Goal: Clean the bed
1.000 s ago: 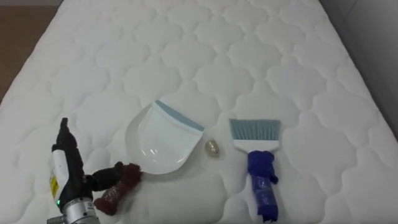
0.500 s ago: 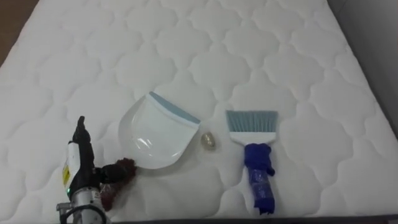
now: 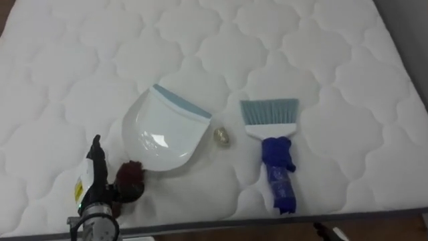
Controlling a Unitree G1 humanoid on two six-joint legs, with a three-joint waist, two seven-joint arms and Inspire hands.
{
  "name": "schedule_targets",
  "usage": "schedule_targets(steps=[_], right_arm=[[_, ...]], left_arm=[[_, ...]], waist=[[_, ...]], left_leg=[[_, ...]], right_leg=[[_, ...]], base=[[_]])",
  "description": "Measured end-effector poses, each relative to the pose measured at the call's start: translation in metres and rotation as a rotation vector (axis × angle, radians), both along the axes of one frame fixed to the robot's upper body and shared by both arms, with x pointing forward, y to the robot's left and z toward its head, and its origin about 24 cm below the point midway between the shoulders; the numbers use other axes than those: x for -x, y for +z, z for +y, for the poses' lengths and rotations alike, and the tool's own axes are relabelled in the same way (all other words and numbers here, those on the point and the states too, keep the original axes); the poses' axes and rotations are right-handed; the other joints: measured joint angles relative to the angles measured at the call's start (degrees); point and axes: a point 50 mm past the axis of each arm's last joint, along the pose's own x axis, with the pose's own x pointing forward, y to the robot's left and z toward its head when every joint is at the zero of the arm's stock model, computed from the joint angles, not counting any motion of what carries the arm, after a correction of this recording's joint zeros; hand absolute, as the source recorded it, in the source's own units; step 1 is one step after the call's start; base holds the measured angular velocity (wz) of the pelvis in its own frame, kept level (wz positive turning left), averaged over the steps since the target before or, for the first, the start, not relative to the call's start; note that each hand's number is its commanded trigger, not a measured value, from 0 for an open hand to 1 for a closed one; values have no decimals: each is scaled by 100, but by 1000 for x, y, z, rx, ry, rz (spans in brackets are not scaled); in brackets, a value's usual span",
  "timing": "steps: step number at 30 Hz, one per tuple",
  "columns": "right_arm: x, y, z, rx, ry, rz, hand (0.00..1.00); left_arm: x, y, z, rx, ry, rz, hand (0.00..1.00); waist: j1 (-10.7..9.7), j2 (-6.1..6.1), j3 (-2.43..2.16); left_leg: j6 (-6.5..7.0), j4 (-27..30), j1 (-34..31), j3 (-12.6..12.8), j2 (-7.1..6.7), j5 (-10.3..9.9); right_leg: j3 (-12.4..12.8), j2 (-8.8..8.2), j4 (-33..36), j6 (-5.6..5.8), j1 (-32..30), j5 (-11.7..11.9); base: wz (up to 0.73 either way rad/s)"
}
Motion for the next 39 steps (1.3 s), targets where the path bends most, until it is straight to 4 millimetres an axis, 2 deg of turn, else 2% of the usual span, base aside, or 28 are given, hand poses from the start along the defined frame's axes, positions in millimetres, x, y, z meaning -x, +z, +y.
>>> schedule_targets(steps=[2, 4, 7, 12, 17, 21, 26, 39], right_arm=[[-8, 2, 0, 11, -2, -17, 0], [-10, 3, 0, 12, -14, -25, 0], [-11, 3, 0, 6, -23, -27, 0], [-15, 4, 2, -8, -41, -38, 0], [-23, 7, 2, -6, -37, -55, 0], [-27, 8, 2, -11, -46, -66, 0], [-28, 9, -1, -26, -99, -74, 0], [-27, 9, 0, -9, -60, -59, 0]], left_arm=[[-5, -1, -1, 24, 15, 12, 0], [-12, 2, -2, 29, 3, 10, 0], [-16, 3, -3, 41, -12, 19, 0], [-10, -6, 0, 68, 10, 82, 0], [-10, -7, 0, 72, 2, 95, 0], [-11, -7, -1, 73, 2, 93, 0], [-20, -3, -2, 84, 12, 91, 0], [-30, 2, -3, 85, 47, 85, 0]], waist=[[-11, 26, 63], [-30, 24, 89], [-45, 21, 94], [-44, 13, 103], [-63, 19, 138], [-43, 8, 147], [-69, 8, 151], [-103, 8, 153]], left_leg=[[2, 70, -35, -32, -29, -2], [18, 164, -197, -30, -45, -11], [70, 234, -428, -7, -46, -43], [119, 455, -754, 103, -37, -75], [170, 828, -1141, 127, 4, -145], [186, 998, -1323, 202, 41, -231], [191, 1321, -1711, 211, 94, -230], [190, 1380, -1888, 228, 106, -230]], right_leg=[[-32, -54, 196, 0, -105, 0], [-34, -82, 234, 1, -245, 0], [-72, -93, 243, 1, -449, -1], [-72, -110, 304, 1, -728, -1], [-70, -118, 672, -49, -1115, -28], [4, -113, 843, -65, -1335, -57], [-2, -108, 1062, -110, -1694, -5], [-24, -129, 1155, -125, -1875, 4]], base=[[-9], [0], [-1], [-8], [0], [-11], [-4], [1]])
